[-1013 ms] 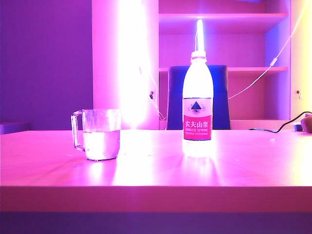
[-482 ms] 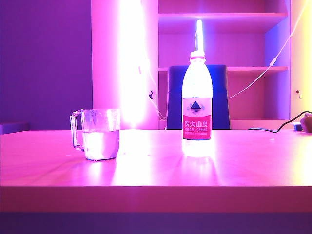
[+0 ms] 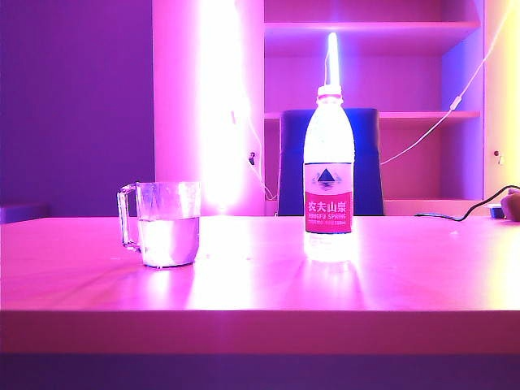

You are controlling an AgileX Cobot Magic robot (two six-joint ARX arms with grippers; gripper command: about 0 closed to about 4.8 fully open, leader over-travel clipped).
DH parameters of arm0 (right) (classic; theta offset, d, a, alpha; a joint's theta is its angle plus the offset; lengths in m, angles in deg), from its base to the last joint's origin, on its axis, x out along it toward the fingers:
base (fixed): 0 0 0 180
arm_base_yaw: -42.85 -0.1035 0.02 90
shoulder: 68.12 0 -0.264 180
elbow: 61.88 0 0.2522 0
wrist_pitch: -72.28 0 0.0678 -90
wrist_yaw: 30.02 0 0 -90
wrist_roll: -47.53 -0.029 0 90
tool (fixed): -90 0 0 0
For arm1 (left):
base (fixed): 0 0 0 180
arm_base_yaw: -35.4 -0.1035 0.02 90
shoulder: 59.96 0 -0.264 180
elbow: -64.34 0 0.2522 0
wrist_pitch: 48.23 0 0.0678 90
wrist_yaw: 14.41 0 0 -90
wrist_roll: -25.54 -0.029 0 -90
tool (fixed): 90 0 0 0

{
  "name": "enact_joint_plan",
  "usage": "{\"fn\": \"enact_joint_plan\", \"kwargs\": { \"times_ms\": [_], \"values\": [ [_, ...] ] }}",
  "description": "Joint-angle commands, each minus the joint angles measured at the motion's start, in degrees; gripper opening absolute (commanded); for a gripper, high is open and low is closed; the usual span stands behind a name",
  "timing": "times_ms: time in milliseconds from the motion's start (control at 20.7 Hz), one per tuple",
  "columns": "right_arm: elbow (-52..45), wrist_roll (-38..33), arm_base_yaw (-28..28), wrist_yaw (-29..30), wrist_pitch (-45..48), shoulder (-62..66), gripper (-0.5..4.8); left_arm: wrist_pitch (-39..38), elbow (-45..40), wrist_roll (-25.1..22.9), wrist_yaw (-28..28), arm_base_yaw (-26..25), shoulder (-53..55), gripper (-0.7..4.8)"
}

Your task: Pick up the mineral water bottle on the table and pour water into the mug until it's half full.

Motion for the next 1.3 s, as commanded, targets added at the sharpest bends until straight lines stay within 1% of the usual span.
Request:
{"fn": "enact_joint_plan", "kwargs": {
  "times_ms": [48,96,145,193,241,289,386,434,482,531,627,675,772,868,1109,1158,1302],
  "values": [
    [0.24,0.50,0.00,-1.38,-4.90,0.13,-0.06,0.52,0.20,0.15,-0.07,0.00,0.04,-0.05],
    [0.24,1.36,0.24,-4.68,-6.97,0.00,-0.06,0.52,0.20,0.15,-0.07,0.00,0.04,-0.05],
    [0.11,1.77,0.85,-9.55,-11.43,-0.28,-0.06,0.52,0.20,0.15,-0.07,-0.02,0.04,-0.05],
    [-0.46,1.79,2.58,-11.39,-14.84,-1.20,-0.06,0.52,0.20,0.15,-0.07,-0.02,0.04,-0.05],
    [-2.10,1.75,6.88,-11.17,-16.55,-2.23,-0.06,0.52,0.20,0.15,-0.07,-0.02,0.04,-0.05],
    [-3.89,1.70,10.60,-8.90,-16.41,-3.13,-0.06,0.52,0.20,0.15,-0.07,-0.02,0.04,-0.05],
    [-9.09,1.68,24.61,2.05,-16.24,-7.74,-0.06,0.52,0.20,0.15,-0.09,0.00,0.04,-0.05],
    [-11.32,1.68,32.28,8.50,-16.39,-10.84,-0.06,0.50,0.20,0.15,-0.07,0.00,0.04,-0.05],
    [-12.63,1.70,37.59,11.78,-16.66,-13.73,-0.06,0.52,0.20,0.15,-0.07,0.00,0.04,-0.05],
    [-14.19,1.75,45.66,14.51,-18.71,-19.56,-0.06,0.48,0.20,0.15,-0.07,0.00,0.04,-0.05],
    [-15.15,1.73,54.95,16.70,-23.82,-27.02,-0.06,0.42,0.20,0.15,-0.13,0.00,0.04,-0.05],
    [-15.56,1.75,61.40,17.86,-27.36,-31.89,-0.06,0.35,0.20,0.15,-0.20,-0.04,0.04,-0.05],
    [-16.26,1.77,68.54,17.86,-30.97,-36.76,-0.06,0.35,0.20,0.15,-0.07,0.00,0.04,-0.05],
    [-17.73,1.77,71.84,17.81,-33.11,-39.19,-0.06,0.35,0.20,0.15,-0.07,0.00,0.04,-0.05],
    [-23.32,1.77,71.97,17.86,-33.03,-39.10,-0.06,0.33,0.20,0.15,-0.04,-0.02,0.04,-0.05],
    [-23.39,1.95,72.00,17.68,-35.56,-39.10,-0.06,0.33,0.20,0.15,-0.09,-0.02,0.04,-0.05],
    [-23.39,4.37,72.35,17.81,-36.06,-38.93,-0.06,0.33,0.20,0.15,-0.07,-0.02,0.04,-0.05]
  ]
}}
